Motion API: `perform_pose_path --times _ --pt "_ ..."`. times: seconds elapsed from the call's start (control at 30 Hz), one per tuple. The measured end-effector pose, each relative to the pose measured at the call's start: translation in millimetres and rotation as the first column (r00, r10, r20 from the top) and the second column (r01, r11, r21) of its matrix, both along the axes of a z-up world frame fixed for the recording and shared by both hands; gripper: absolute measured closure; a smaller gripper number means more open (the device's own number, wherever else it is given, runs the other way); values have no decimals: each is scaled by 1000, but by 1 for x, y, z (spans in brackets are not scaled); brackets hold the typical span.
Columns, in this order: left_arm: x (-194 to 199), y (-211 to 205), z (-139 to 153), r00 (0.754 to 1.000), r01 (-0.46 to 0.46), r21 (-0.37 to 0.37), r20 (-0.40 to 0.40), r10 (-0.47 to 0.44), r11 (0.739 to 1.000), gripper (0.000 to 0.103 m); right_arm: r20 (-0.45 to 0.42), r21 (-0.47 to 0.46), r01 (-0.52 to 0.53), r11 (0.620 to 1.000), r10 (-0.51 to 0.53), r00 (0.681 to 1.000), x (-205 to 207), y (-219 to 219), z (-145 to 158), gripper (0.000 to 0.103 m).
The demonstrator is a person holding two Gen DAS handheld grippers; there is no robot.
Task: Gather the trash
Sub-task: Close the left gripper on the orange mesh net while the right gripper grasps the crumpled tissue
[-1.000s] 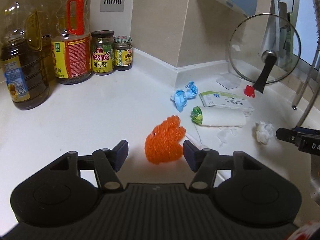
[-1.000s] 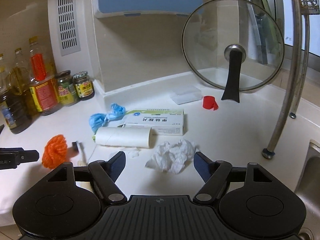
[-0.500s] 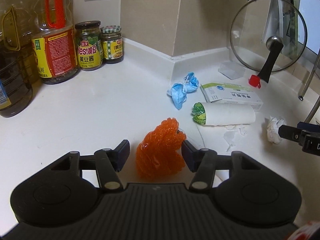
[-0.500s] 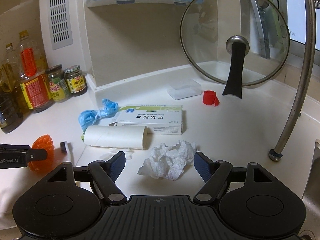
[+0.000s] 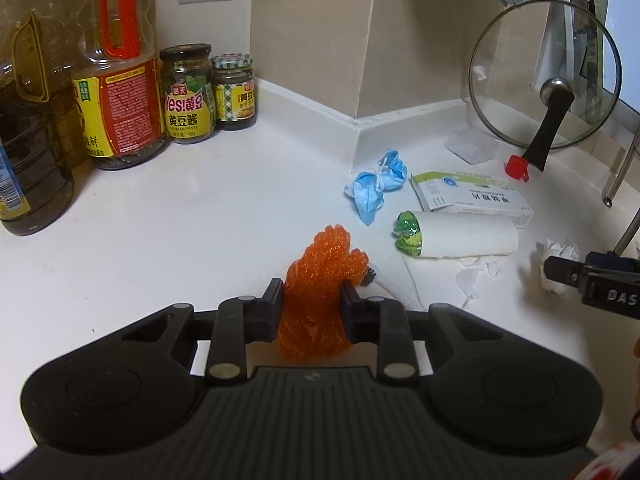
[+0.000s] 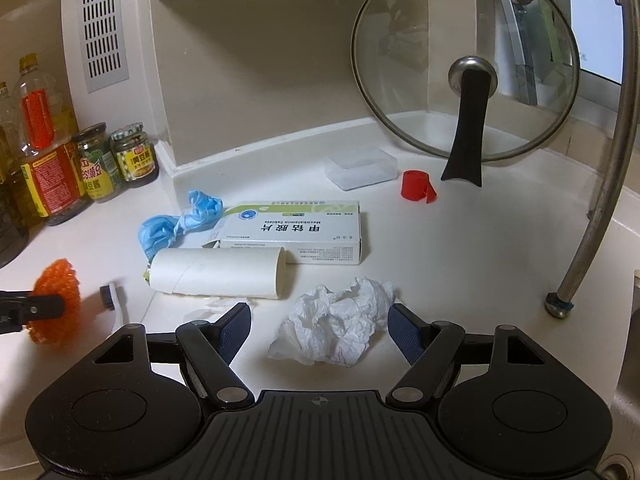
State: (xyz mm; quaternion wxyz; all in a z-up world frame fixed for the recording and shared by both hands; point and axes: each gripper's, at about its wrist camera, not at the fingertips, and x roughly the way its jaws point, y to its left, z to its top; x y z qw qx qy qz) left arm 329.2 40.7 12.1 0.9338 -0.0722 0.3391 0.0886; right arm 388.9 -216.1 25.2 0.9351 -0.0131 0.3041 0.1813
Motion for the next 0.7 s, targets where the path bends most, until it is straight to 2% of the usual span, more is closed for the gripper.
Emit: perform_pose_path --times 0.23,0.3,0.43,0.5,0.53,0.57,0.6,0.7 --pt "-8 -2 7 1000 -7 -14 13 7 1000 77 0 -30 10 1000 -10 1000 4 2 -6 30" --pt "-10 -3 9 1000 -6 -18 16 7 1000 77 0 -29 8 1000 -8 1000 3 1 -6 41" --pt "-14 -3 11 1000 -7 -23 19 7 1000 77 -1 -44 2 999 -2 1000 3 2 -7 49" --pt "-16 -3 12 1000 -7 -24 20 7 1000 77 -8 -47 -5 999 5 1000 3 2 -9 66" --pt "-18 -4 12 1000 -7 -24 21 8 1000 77 -4 -49 -10 999 9 1000 2 3 -8 68" --pt "-20 -4 13 1000 -7 -25 21 8 1000 77 5 -54 -11 999 11 1000 0 2 -7 75" --pt "-21 -4 13 1000 -7 -25 22 7 1000 77 12 -59 -11 998 12 1000 -2 2 -6 86" --pt "-27 -4 14 1000 -7 -30 24 7 1000 77 22 -51 -9 999 10 1000 -7 -1 -3 86"
